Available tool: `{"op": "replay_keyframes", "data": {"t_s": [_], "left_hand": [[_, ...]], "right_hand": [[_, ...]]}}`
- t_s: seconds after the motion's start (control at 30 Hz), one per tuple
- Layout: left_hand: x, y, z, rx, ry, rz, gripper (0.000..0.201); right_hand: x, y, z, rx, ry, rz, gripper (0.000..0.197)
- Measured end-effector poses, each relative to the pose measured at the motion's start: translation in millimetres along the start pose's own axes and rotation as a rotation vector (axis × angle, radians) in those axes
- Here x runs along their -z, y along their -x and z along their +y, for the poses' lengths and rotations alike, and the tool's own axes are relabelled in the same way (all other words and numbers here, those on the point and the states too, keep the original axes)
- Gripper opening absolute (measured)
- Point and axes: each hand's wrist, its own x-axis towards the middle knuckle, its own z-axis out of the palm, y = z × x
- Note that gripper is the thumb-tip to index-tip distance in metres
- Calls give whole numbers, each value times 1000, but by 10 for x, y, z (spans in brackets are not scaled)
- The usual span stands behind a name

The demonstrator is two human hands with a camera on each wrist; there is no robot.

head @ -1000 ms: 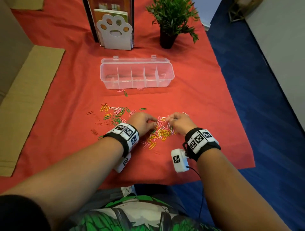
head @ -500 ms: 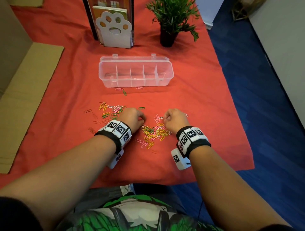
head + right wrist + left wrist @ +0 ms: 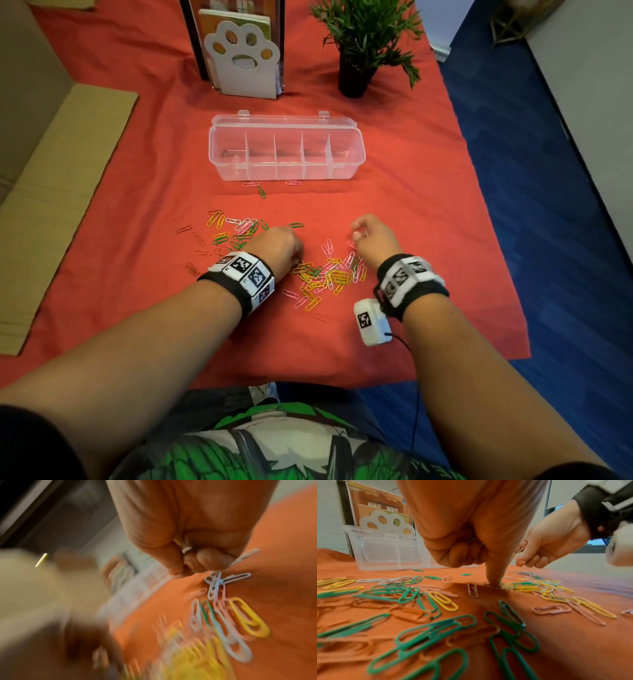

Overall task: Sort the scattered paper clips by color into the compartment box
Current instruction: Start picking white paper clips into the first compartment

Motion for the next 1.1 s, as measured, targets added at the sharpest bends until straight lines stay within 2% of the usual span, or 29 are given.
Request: {"op": "replay_keyframes", "data": {"t_s": [0.13,0.2,0.27,0.33,0.37,0.43,0.5,0.57,0.6,0.73,0.83,0.9,1.0,1.1], "left_hand": [[-19,-23,-4,45,69,45,21],[27,-37,6,153,270,74,21],[102,-43,10,331,686,35,19],[176,-5,17,478,1260,-5,13],[208,22,1,504,1494,-13,14],[240,64,-52,506,1731,-27,24],[258,77,-65,534,1762,-9,29],[230,44,-73,582,1665,66,30],[205,23,-99,590,1529,131,30],[170,59,-316,583,712,389,28],[239,141,-481,566,409,455,31],[272,186,-584,564,319,448,30],[270,235,-696,503,218,385,24],[239,234,-773,453,155,335,25]], "right_hand": [[317,-52,141,-295,-699,26,25],[420,-83,210,-345,-821,71,22],[437,-158,299,-319,-612,85,22],[407,-194,340,-259,-154,85,17],[380,-187,343,-224,47,101,15],[303,-165,341,-169,258,152,22],[217,-122,313,-147,341,165,30],[145,-88,290,-128,432,159,35],[123,-84,276,-120,474,150,36],[128,-106,253,-108,527,88,37],[149,-114,220,-62,495,71,34],[171,-101,188,-74,437,64,28],[182,-114,146,-148,89,32,17],[182,-77,57,-278,-492,-4,27]]}}
